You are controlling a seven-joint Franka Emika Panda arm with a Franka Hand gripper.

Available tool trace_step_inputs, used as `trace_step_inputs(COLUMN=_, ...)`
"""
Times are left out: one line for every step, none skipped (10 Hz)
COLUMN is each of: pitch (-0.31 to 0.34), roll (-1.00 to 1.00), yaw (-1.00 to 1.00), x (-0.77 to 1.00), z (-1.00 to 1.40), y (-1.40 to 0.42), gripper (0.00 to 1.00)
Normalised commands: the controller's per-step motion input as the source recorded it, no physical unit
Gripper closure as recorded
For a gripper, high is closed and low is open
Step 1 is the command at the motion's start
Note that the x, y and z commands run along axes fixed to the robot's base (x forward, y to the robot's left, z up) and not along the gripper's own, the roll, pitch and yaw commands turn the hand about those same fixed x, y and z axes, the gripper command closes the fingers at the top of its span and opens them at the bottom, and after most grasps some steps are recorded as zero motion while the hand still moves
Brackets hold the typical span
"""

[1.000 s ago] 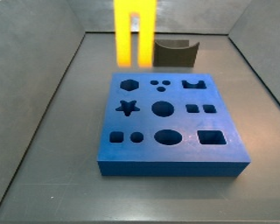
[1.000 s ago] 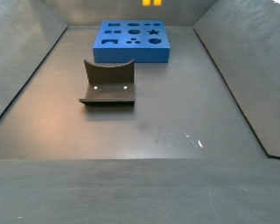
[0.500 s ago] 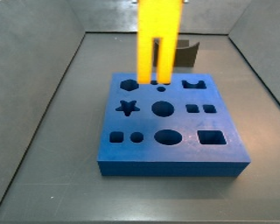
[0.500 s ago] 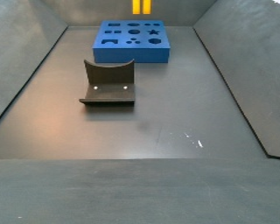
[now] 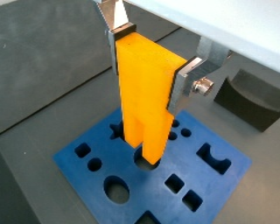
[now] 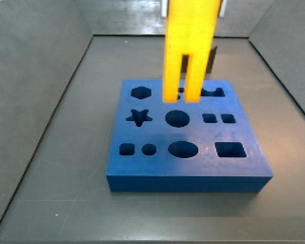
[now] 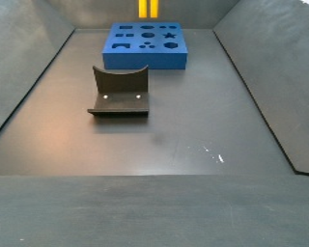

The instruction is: Insert the double-square object.

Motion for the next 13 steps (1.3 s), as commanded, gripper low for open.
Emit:
trace_step_inputs(pitch=0.127, roll=0.02, yaw=0.00, x=1.00, z=0.00, y=0.00, gripper=1.00)
trace_step_inputs(pitch=0.053, roll=0.01, yaw=0.00, x=1.00, z=0.01, y=0.00, gripper=1.00)
trace_step_inputs(pitch=0.019, roll=0.00, yaw=0.00, x=1.00, z=0.08, y=0.00, gripper=1.00)
trace_step_inputs(pitch=0.001, roll=0.00, yaw=0.00, x=1.00, z=0.07, y=0.00, gripper=1.00)
trace_step_inputs(pitch=0.000, roll=-0.04, yaw=0.02, x=1.00, z=-0.04, y=0.00, gripper=1.00)
trace_step_inputs(pitch=0.000, roll=-0.07, yaw=0.00, x=1.00, z=-0.08, y=0.00, gripper=1.00)
trace_step_inputs(pitch=0.000, roll=-0.02, yaw=0.00, x=1.00, z=-0.13, y=0.00, gripper=1.00)
trace_step_inputs(pitch=0.001, roll=0.00, yaw=0.00, x=1.00, z=-0.17, y=0.00, gripper=1.00)
trace_step_inputs(pitch=0.130, roll=0.10, yaw=0.00, x=1.00, z=-0.38, y=0.00, gripper=1.00)
trace_step_inputs(pitch=0.141, roll=0.19, yaw=0.00, x=1.00, z=-0.26, y=0.04, gripper=1.00)
trace_step_inputs(pitch=0.106, roll=0.24, yaw=0.00, x=1.00, z=-0.14, y=0.03, gripper=1.00)
trace_step_inputs(pitch=0.091, roll=0.25, yaw=0.00, x=1.00, z=-0.09, y=0.01, gripper=1.00)
trace_step_inputs(pitch=0.071, roll=0.24, yaw=0.00, x=1.00, z=0.00, y=0.00, gripper=1.00)
